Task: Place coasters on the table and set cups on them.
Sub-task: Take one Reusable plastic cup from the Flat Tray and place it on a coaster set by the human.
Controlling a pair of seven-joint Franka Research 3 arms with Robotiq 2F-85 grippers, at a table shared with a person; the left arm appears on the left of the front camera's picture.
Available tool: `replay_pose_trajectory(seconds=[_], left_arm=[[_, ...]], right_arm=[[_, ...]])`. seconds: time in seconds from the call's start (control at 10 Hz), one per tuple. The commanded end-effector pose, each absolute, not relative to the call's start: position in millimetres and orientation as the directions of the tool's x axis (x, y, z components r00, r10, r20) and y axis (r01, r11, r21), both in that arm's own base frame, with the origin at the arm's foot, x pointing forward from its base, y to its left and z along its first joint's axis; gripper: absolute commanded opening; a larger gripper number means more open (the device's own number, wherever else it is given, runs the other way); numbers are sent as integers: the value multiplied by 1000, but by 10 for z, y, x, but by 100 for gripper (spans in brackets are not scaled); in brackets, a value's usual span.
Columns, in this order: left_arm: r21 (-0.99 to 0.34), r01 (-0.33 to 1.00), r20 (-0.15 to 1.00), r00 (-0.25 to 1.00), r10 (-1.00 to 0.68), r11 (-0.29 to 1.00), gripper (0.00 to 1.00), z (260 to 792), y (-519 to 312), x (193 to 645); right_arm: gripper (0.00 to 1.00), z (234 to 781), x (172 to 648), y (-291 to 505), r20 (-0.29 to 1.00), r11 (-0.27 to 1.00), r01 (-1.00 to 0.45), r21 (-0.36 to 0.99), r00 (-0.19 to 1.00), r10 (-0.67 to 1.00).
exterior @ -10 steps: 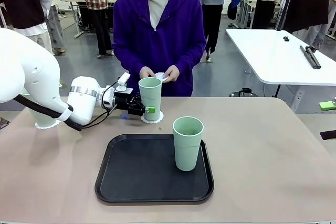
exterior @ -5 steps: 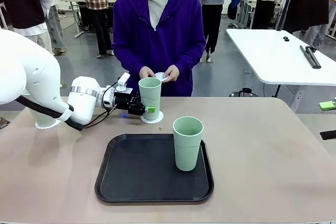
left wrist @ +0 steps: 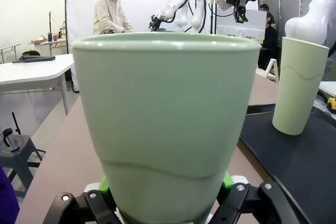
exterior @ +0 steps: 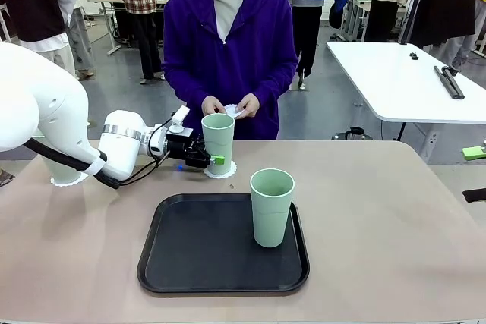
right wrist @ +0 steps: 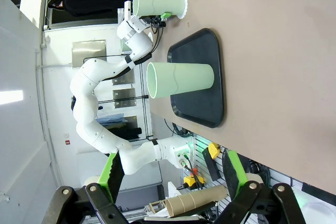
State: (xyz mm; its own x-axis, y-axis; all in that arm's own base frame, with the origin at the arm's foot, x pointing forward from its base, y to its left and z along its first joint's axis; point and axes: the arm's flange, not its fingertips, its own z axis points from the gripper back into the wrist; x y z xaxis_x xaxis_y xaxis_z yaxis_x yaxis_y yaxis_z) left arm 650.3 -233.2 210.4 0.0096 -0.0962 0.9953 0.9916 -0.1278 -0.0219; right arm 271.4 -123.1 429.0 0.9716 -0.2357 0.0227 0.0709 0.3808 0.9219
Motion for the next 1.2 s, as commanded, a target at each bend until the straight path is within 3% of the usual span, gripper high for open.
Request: replay_pose_trajectory(seconds=[0.0,0.1,1.1], left_arm=[[-15,989,992,-4,-124,-147,95,2079,-2358,6528],[-19,989,992,1,-123,-149,100,2076,-2360,6525],[-30,988,989,7,-148,-149,100,2123,-2249,6554]], right_arm=[[100,4303,2732,-1228,24,364,67,929,971,-239],[100,4303,2732,-1228,24,364,67,929,971,-239],[100,4303,2732,-1228,24,364,67,929,971,-239]])
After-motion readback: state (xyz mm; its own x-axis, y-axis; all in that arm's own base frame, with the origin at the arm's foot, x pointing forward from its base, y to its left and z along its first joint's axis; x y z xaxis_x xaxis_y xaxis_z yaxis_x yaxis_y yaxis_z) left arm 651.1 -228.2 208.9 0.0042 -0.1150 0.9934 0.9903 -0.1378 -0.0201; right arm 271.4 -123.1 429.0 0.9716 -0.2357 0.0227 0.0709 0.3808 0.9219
